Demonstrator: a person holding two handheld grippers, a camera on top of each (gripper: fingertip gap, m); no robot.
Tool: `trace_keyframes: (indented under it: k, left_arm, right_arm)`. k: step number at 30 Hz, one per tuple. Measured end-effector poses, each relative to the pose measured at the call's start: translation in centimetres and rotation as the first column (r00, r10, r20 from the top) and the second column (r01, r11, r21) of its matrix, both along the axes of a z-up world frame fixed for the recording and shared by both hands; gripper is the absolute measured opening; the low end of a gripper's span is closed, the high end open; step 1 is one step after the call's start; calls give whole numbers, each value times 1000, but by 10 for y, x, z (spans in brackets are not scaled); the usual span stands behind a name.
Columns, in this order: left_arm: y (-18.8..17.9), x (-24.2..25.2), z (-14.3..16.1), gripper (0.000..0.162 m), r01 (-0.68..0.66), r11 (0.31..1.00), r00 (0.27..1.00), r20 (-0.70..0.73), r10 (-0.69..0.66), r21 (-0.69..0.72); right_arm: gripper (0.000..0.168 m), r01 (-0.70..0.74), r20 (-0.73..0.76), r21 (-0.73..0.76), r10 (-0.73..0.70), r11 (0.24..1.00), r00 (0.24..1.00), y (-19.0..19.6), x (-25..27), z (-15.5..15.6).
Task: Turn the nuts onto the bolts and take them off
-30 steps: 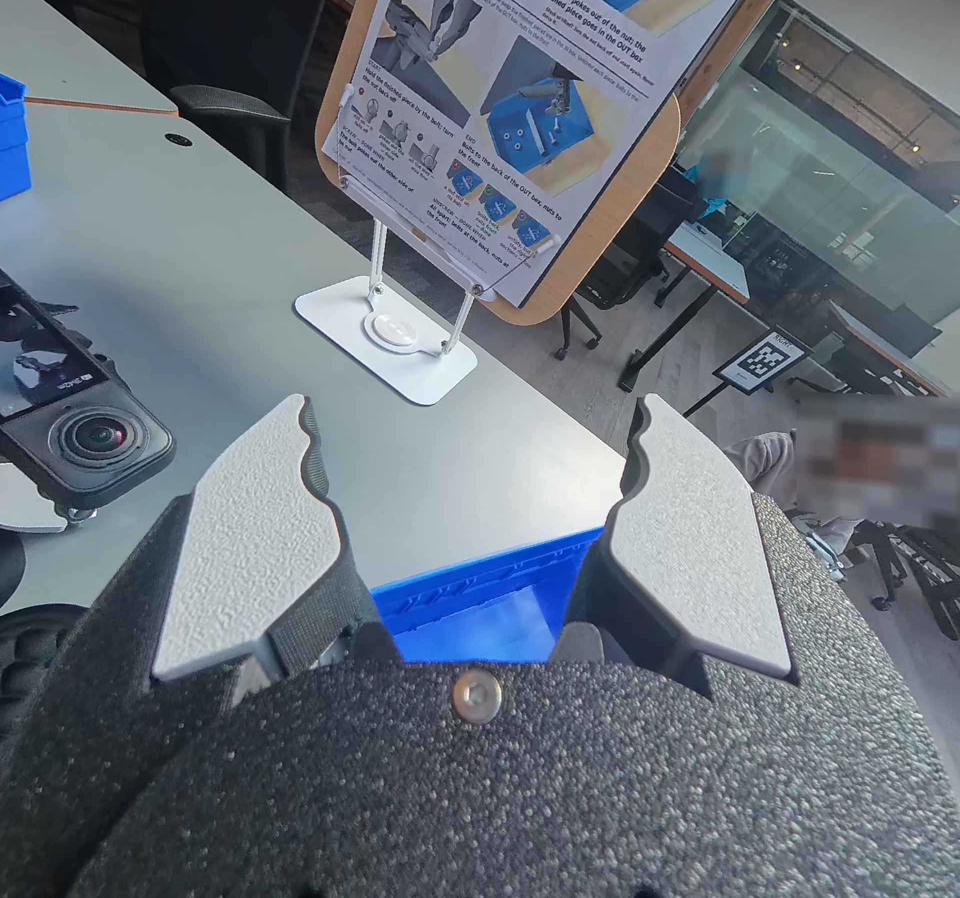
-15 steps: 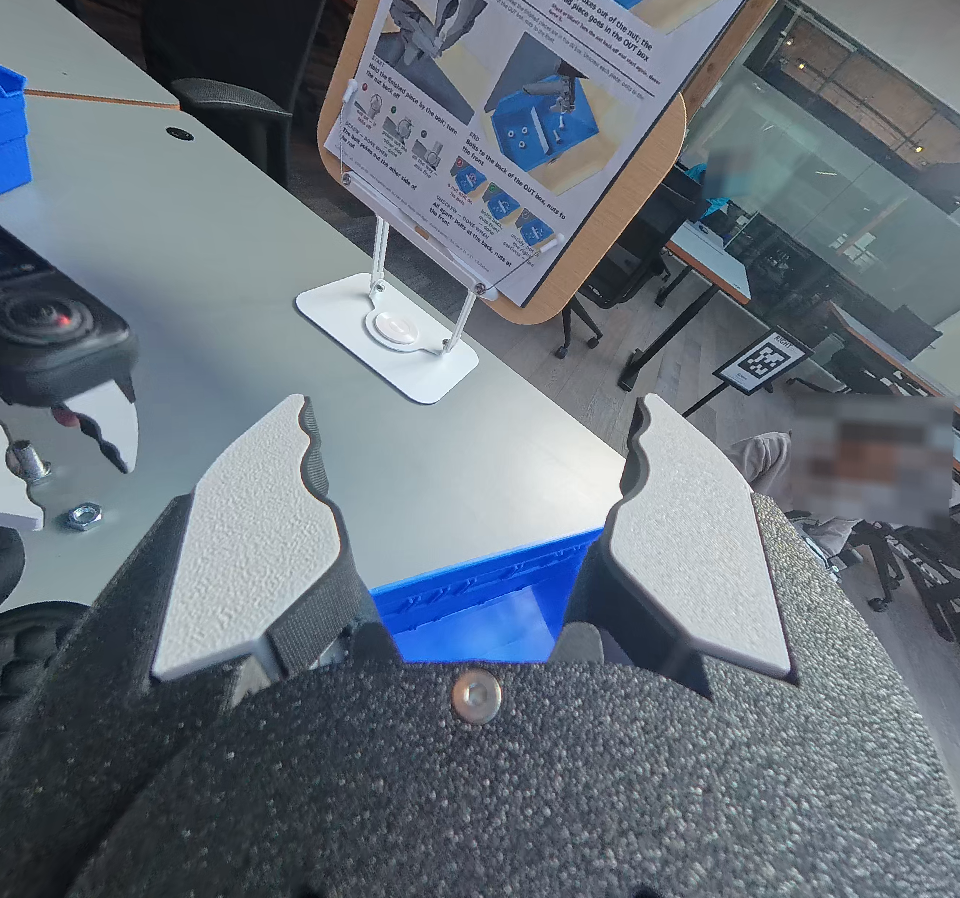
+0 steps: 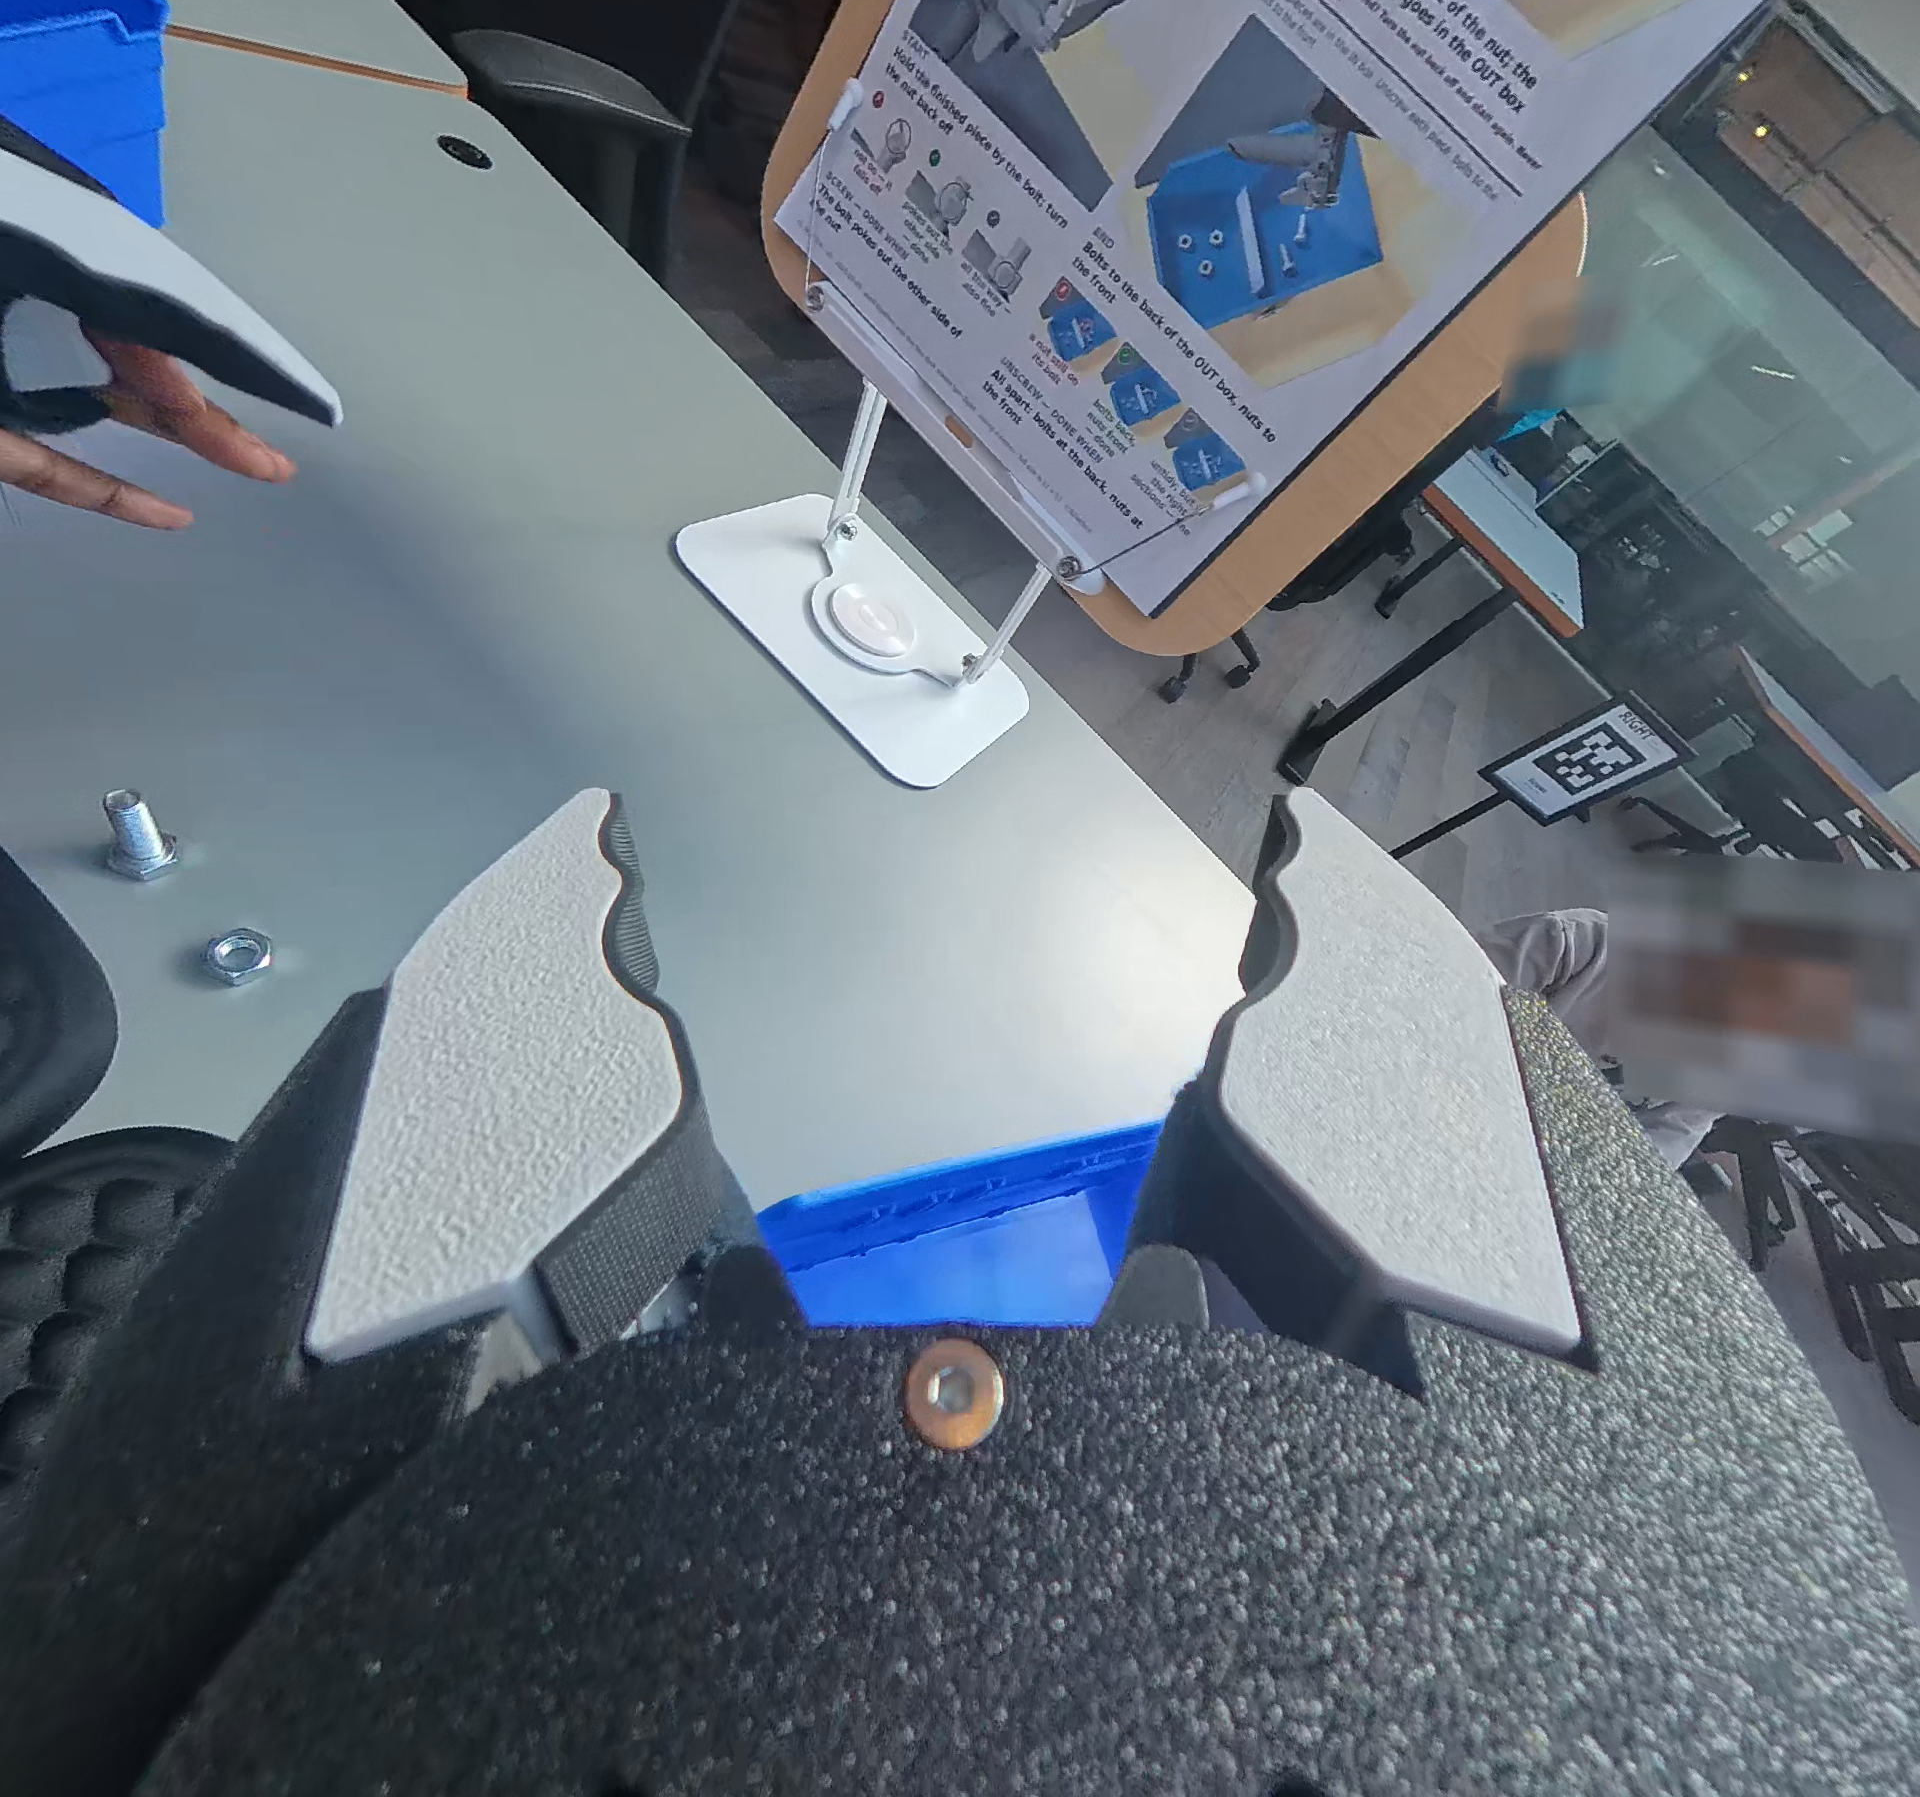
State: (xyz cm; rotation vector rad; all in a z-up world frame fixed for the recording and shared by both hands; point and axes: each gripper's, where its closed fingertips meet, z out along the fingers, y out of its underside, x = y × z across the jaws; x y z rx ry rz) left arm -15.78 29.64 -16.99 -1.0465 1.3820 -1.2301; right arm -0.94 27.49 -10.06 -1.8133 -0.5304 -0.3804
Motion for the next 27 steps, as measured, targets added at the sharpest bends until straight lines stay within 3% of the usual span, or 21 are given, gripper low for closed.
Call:
trace_keyframes:
  k: [4, 7, 11, 14, 20, 27]
  left_arm:
    - [7, -27, 10, 95, 13, 995, 981, 193, 5, -94]
    - [13, -39, 7, 97, 10, 994, 984, 180, 9, -107]
    - [18, -51, 5, 95, 14, 992, 980, 200, 11, -125]
    - [21, -56, 3, 95, 6, 992, 982, 190, 18, -125]
    - [24, -61, 3, 93, 4, 992, 981, 195, 21, -130]
    - [22, -62, 2, 91, 12, 993, 982, 187, 11, -121]
  right_arm:
    - [110, -78, 3, -29, 78, 997, 997, 7, -24, -8]
    - [98, -210, -49, -59, 207, 976, 977, 14, -60, -21]
    - [75, -472, -171, -102, 452, 876, 876, 15, -126, -67]
    - [68, -609, -253, -159, 564, 777, 786, 13, -165, -115]
    - [50, -641, -254, -308, 588, 703, 768, 25, -194, -192]
    - [34, -627, -233, -376, 585, 682, 777, 33, -198, -212]
